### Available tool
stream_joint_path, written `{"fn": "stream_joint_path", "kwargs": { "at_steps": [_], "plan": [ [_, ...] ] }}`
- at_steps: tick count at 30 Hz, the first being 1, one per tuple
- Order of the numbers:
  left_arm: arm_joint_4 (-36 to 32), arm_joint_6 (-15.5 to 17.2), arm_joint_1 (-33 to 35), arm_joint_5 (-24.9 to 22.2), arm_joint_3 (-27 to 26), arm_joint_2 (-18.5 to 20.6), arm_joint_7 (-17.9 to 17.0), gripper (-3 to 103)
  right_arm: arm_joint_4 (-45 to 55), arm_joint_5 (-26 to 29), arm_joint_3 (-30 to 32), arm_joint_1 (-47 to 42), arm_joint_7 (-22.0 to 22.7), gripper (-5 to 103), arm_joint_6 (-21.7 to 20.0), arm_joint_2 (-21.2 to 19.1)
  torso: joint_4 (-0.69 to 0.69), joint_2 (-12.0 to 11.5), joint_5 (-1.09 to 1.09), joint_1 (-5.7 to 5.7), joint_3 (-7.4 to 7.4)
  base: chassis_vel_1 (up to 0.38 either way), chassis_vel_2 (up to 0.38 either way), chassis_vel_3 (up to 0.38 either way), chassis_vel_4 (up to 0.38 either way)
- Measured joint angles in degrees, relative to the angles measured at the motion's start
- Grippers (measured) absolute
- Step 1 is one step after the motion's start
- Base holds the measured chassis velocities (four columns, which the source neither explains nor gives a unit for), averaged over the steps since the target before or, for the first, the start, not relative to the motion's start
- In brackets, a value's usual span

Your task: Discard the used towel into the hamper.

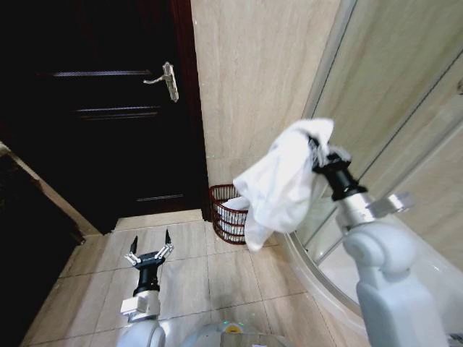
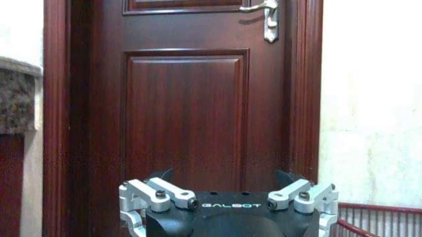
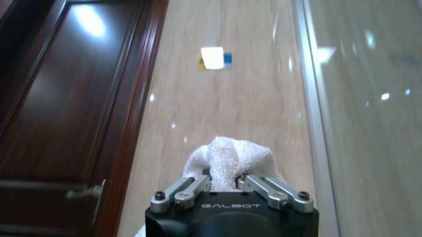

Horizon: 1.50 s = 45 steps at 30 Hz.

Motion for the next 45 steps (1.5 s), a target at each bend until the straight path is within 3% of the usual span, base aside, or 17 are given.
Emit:
{"fn": "stream_joint_path", "kwargs": {
  "at_steps": [7,10,13,19,26,34,38,45],
  "plan": [
    [1.45,-0.93,-0.81,-2.65,-4.48,0.03,3.02,100,-5.02,3.61,-1.95,11.38,0.81,13,0.24,-4.14,0.00,-0.05,-0.01,-0.02,-0.04,0.000,0.000,0.000,0.000],
    [2.07,-2.00,-0.63,-3.84,-5.30,0.02,3.95,100,-11.67,7.31,-5.05,21.94,1.31,13,0.00,-7.30,0.00,-0.09,0.02,-0.02,-0.05,0.000,0.000,0.000,0.000],
    [2.35,-2.71,-0.20,-3.84,-5.16,0.03,4.00,100,-14.88,8.92,-7.44,28.11,1.79,13,-0.27,-7.92,-0.01,-0.09,0.00,-0.03,-0.07,0.000,0.000,0.000,0.000],
    [2.71,-3.29,-0.03,-4.11,-5.80,0.03,3.97,100,-24.06,8.96,-14.98,41.48,2.03,13,-0.22,-5.49,0.01,-0.13,0.00,-0.04,-0.08,0.000,0.000,0.000,0.000],
    [2.97,-3.43,-0.22,-4.49,-6.61,0.04,3.94,100,-32.18,7.37,-19.17,50.34,2.41,13,-0.37,-1.75,0.01,-0.14,-0.02,-0.04,-0.10,0.000,0.000,0.000,0.000],
    [4.14,-4.65,-0.21,-3.94,-6.15,0.05,3.81,100,-39.17,2.68,-22.62,52.73,1.53,13,1.14,0.67,-0.01,-0.15,-0.01,-0.06,-0.12,0.000,0.000,0.000,0.000],
    [4.20,-4.90,-0.22,-3.89,-6.22,0.05,3.70,100,-42.11,2.13,-26.45,47.90,1.22,13,3.69,1.24,0.01,-0.18,0.02,-0.05,-0.11,0.000,0.000,0.000,0.000],
    [4.43,-5.44,-0.36,-4.05,-6.39,0.04,3.61,100,-42.21,-0.57,-27.51,39.64,0.40,13,5.27,2.53,-0.01,-0.18,-0.01,-0.06,-0.13,0.000,0.000,0.000,0.000]
  ]
}}
